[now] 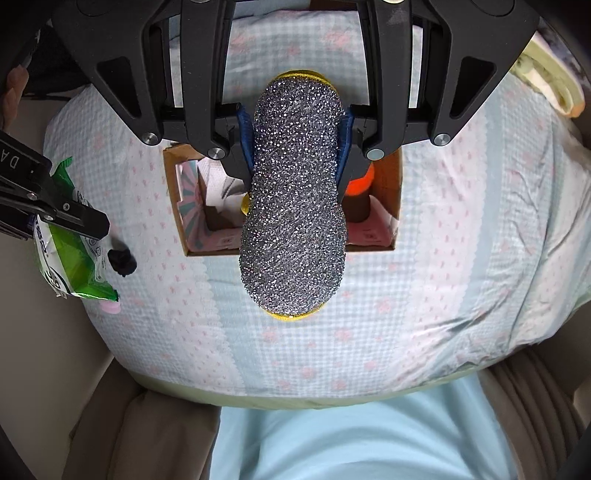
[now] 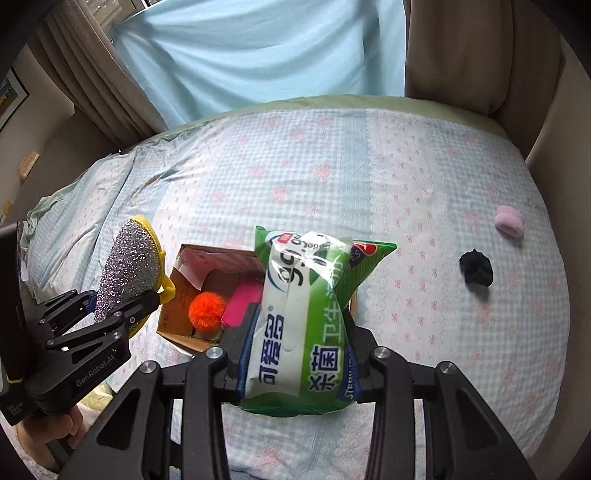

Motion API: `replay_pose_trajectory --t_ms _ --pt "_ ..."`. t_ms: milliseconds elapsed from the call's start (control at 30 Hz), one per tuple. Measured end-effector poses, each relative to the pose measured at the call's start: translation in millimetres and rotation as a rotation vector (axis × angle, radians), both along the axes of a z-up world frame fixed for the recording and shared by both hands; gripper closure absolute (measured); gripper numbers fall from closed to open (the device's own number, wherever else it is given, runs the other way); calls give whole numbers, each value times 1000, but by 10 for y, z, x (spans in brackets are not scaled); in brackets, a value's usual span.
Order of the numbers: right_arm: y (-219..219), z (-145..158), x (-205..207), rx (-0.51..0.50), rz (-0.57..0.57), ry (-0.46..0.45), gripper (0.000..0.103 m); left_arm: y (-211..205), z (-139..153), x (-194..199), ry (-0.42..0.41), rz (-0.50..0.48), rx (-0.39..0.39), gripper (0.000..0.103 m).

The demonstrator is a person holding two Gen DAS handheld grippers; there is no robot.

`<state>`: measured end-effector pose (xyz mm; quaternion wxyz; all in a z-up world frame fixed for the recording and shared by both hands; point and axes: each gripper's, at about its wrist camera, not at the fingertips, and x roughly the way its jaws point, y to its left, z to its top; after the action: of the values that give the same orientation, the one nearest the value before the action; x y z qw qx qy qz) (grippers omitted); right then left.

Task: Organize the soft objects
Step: 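Carry the glitter pad and green packet over the box with both tools, then open both tools to drop the glitter pad and packet into the box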

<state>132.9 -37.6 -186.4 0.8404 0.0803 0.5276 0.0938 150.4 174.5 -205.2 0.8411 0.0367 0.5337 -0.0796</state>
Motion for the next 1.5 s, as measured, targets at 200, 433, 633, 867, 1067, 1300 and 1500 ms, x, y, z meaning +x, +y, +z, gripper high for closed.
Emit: replay_pose_trajectory --t_ms 200,433,633,867,1067,1300,1500 --pt "274 -435 164 33 -38 126 67 176 -432 127 82 -83 7 71" --pt "357 -952 416 110 -109 290 67 136 -869 433 188 -186 -6 71" --pt "329 -1314 602 109 -167 416 67 59 -1310 640 311 -220 -18 71" --pt "269 -1660 768 142 -212 523 67 -42 -1686 761 399 -243 -25 71" --pt "229 -1774 892 194 -244 545 56 -89 -1741 799 418 -275 -49 9" --pt "234 -1762 958 184 -246 519 0 10 -1677 781 394 -281 9 0" --pt "270 -1715 909 181 -236 488 0 165 -1690 763 414 -217 -6 0"
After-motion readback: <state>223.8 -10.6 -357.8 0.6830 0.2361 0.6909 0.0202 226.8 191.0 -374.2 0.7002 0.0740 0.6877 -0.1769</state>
